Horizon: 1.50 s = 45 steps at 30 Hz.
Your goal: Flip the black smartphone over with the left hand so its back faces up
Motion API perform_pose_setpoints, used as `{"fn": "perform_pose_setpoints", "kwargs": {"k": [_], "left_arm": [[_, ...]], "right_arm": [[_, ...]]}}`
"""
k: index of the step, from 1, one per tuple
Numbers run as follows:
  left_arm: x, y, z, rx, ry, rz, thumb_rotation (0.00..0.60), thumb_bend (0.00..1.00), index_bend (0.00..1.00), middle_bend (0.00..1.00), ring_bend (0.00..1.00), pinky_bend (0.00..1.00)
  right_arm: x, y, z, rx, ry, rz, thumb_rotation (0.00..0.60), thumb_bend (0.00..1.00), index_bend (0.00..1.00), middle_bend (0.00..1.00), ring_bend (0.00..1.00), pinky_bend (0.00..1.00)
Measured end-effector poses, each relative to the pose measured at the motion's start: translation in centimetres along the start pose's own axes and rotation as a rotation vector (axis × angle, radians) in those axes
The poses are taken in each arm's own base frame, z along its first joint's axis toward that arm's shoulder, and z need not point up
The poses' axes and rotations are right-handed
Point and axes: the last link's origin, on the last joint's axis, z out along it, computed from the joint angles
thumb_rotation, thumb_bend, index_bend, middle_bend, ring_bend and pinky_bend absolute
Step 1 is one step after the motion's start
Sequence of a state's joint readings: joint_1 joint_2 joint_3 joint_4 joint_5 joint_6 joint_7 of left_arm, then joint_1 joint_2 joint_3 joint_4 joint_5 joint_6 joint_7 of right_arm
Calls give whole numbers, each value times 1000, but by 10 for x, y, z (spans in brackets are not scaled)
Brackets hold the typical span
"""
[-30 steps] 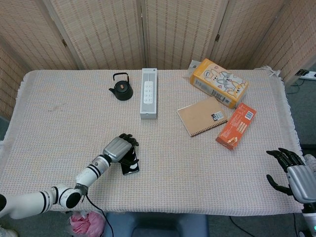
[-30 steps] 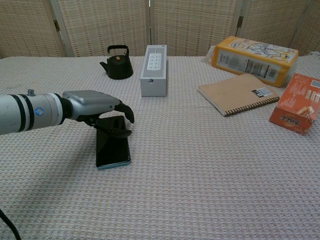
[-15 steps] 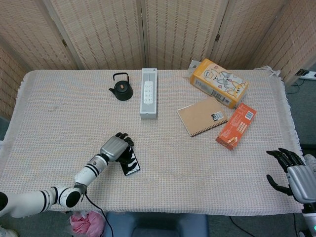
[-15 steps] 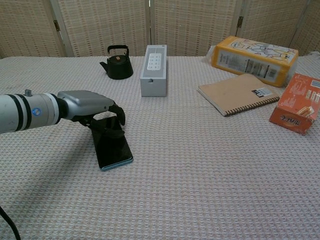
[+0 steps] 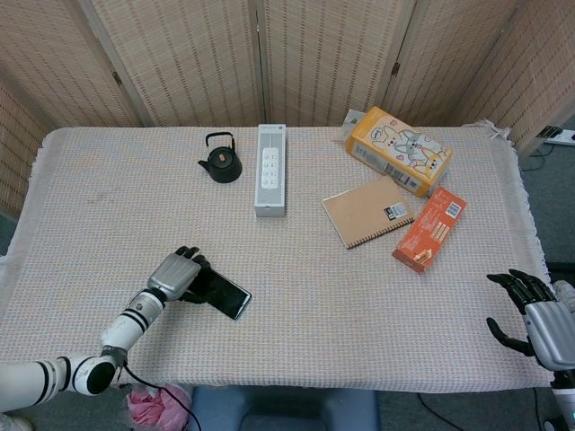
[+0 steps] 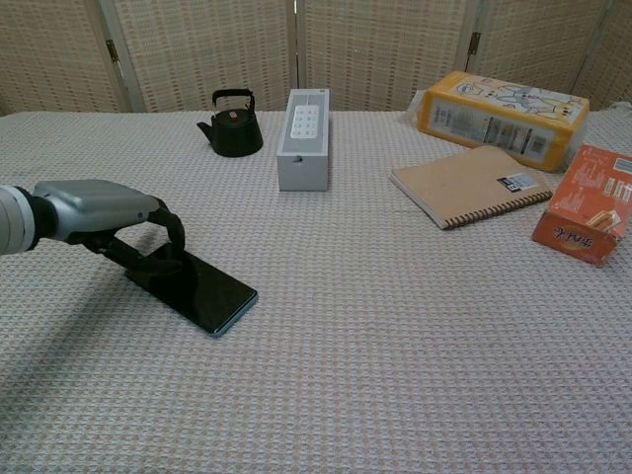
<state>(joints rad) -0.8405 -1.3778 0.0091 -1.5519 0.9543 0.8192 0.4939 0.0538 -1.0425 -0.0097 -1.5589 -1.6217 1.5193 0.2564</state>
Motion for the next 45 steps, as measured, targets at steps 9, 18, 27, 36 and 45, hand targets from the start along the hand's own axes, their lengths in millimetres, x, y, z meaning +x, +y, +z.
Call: {"fn": "perform_pose_setpoints", "kwargs": {"k": [9,18,27,36,45], "left_arm": [[1,-4,-26,-20,54,-21,598,314,232,220,110,151],[6,11,-34,-178,125,37,600,312,188,134,87,151],[6,29,-21,-202,82,149,600,313,190,101,60,151],[-4,56,-13,-192,31,186,600,312,196,91,53,151],[-5,75,-8,-180,41,168,600,313,199,91,53,151]], "right_arm": [[1,-2,0,6,2,-2,600,273,204,231,143,179],[-1,-4,1,10,-2,-3,600,274,204,230,144,179],[-1,-3,-2,4,-1,-1,600,274,205,231,144,179],[-1,0,-4,-1,3,7,600,274,204,230,143,179],[-1,2,-6,0,8,11,600,274,204,231,143,179]]}}
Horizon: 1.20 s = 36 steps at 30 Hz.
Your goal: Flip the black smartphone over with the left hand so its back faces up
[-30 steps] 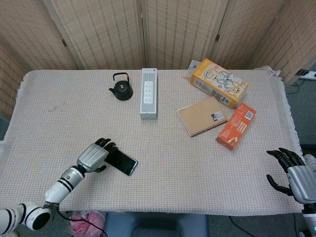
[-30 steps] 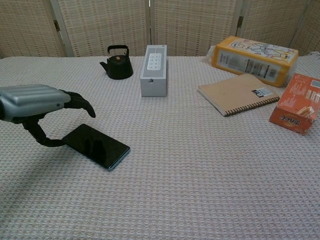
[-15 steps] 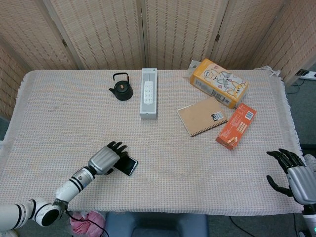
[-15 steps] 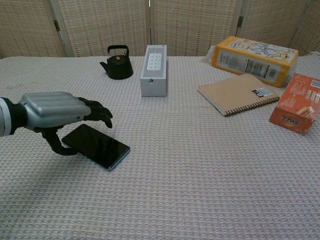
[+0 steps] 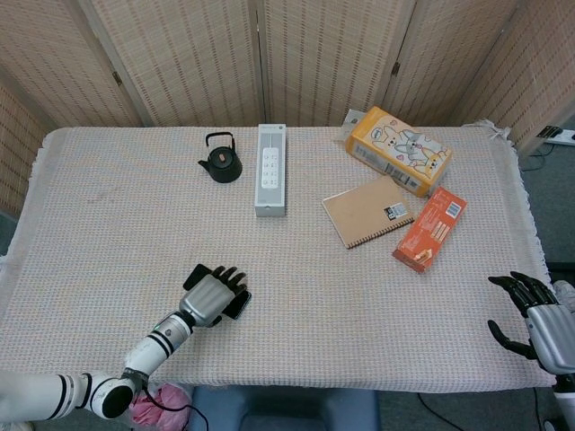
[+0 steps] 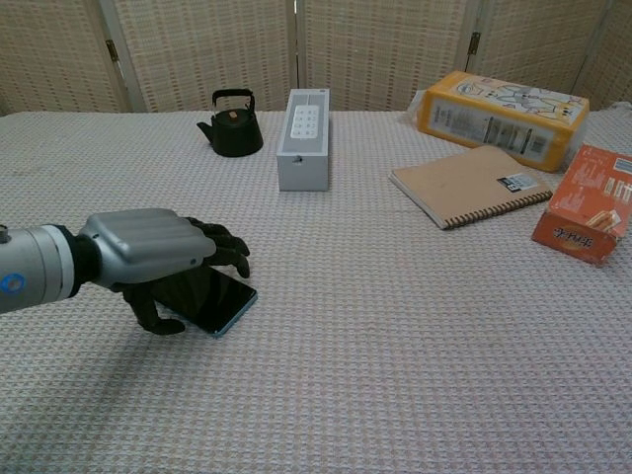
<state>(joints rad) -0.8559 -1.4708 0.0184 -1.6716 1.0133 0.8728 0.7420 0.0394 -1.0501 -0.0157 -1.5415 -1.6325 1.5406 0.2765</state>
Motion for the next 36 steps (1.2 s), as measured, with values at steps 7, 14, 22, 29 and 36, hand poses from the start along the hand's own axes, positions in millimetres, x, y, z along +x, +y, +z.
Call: {"fn": "perform_pose_setpoints", "kwargs": {"k": [7,14,22,29,36], "left_arm": [[1,3,7,12,-12,6,600,313,205,91,53,151],[-2,5,12,21,-28,8,600,312,219,92,53,151],[-3,5,16,27,-25,-7,600,313,256,91,53,151],[-2,6,19,19,0,-60,600,313,344,91,57,151],[2,7,18,-3,18,-205,600,312,389,103,57,151]], "right_arm": [[0,3,-2,-6,4,3,600,273,204,230,143,179],[-1,5,-3,-7,2,7,600,274,205,230,144,179],[-1,6,-2,-10,1,8,600,273,204,230,143,179],[-1,7,-2,-14,4,11,600,274,204,231,143,179],[0,8,-2,-14,12,14,600,273,204,230,144,179]]}}
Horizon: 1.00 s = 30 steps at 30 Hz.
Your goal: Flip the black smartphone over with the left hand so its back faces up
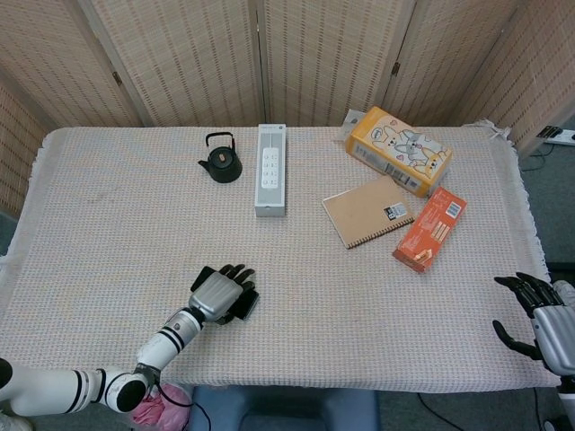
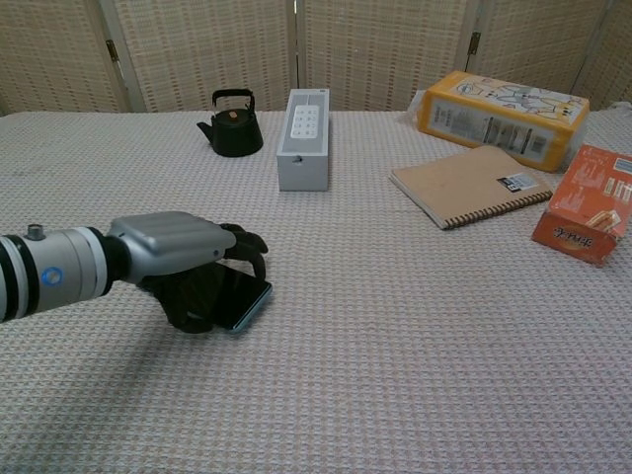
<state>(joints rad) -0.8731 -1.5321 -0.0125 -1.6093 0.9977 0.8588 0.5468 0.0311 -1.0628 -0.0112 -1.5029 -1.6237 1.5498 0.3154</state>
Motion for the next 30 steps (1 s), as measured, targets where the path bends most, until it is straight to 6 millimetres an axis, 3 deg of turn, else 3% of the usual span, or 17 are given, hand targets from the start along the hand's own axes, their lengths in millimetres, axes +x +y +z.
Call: {"fn": "perform_pose_setpoints", "kwargs": {"k": [19,30], "left_arm": [[57,0,-13,-139,134,-437,600,312,395,122,57,151],[59,-24,-4,-84,142,-479,600,312,388,123,57,151]], "right_arm": [[1,3,-1,-4,8,6,600,274,205,231,143,179],[1,4,-2,-9,8,9,600,273,204,230,143,179]]}}
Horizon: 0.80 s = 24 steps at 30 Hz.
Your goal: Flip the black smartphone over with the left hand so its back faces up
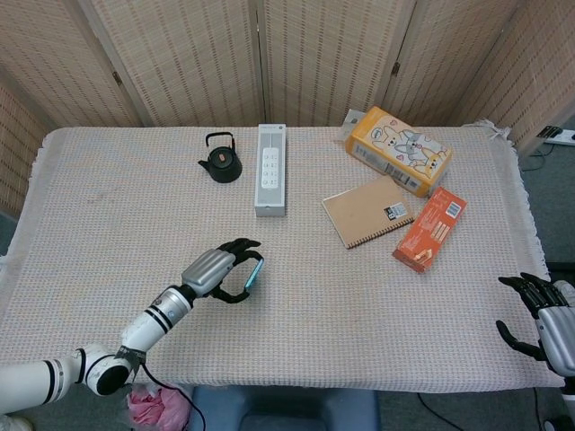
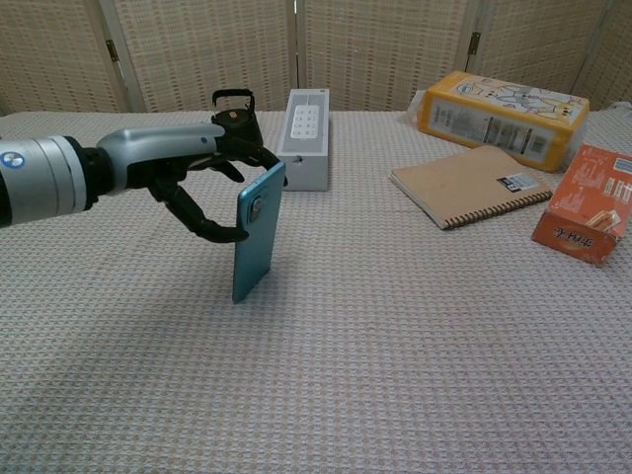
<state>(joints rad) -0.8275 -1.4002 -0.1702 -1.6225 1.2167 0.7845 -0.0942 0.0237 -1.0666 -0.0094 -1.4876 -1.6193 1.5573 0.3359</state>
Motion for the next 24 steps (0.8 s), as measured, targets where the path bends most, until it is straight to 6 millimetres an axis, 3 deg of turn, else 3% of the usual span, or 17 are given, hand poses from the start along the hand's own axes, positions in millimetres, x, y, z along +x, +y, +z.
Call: {"fn": "perform_pose_setpoints", "kwargs": {"k": [12,24], "left_arm": [[22,-35,0,89,15,-33,600,312,293,122,55,151],[39,-72,6,203,17,-67,600,312,272,122,54,151]], "right_arm": [[-2,-3,0,3,-4,8,600,273,204,231,144,179],[0,-5,-2,0,4,6,600,274,204,231,143,179]]}}
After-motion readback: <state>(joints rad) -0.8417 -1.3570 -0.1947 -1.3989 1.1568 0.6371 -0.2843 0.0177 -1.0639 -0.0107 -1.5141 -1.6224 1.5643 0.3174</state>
